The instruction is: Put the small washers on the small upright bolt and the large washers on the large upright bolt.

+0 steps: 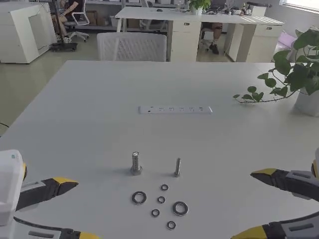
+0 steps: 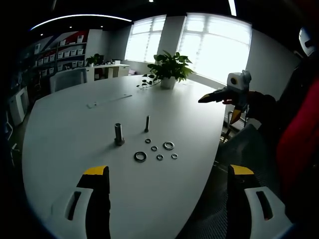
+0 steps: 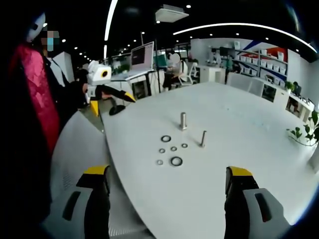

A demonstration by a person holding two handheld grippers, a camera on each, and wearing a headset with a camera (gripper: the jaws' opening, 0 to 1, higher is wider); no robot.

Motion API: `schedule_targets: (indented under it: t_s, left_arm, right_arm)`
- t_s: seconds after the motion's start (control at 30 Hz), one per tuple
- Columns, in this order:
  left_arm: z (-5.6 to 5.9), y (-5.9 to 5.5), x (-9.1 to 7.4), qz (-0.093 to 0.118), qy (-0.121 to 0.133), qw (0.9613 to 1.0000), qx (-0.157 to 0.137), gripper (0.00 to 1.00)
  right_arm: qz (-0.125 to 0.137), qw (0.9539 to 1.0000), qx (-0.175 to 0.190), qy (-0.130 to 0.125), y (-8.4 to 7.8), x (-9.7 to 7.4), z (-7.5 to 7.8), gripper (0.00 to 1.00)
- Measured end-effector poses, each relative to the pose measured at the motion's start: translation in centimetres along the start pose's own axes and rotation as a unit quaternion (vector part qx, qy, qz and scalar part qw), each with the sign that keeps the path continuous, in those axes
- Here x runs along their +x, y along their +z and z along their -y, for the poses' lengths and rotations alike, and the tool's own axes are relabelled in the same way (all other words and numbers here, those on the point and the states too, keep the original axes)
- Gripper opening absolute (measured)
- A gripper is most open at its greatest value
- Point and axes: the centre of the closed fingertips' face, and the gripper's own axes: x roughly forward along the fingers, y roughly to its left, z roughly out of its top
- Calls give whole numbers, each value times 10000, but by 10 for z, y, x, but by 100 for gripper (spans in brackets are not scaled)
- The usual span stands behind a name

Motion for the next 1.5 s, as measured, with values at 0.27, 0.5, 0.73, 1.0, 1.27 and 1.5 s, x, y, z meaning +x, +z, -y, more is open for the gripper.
schedule_targets:
  t_s: [0.27, 0.5, 0.73, 1.0, 1.27, 1.5]
  left_arm:
    - [-2, 1, 0, 0, 3, 10000, -5, 99]
    - [-1, 1, 0, 1, -8, 10000, 6, 98]
    - [1, 1, 1, 5, -29, 10000, 6, 98]
    - [5, 1, 0, 43, -18, 10000, -4, 98]
    - [8, 0, -2, 72, -3, 10000, -1, 97]
    - [9, -2, -4, 99, 19, 9999, -19, 97]
  right_arm:
    - [-26, 10000, -3, 6, 0, 1, 1, 97]
    - [-50, 10000, -16, 21, 1, 2, 2, 96]
    - [-129, 9999, -98, 48, 3, 3, 5, 95]
    - [-311, 9989, -314, 154, 9, 10, 7, 92]
    - [-497, 9968, -547, 291, 14, 21, 7, 90]
    - [-593, 9948, -690, 468, 22, 36, 5, 89]
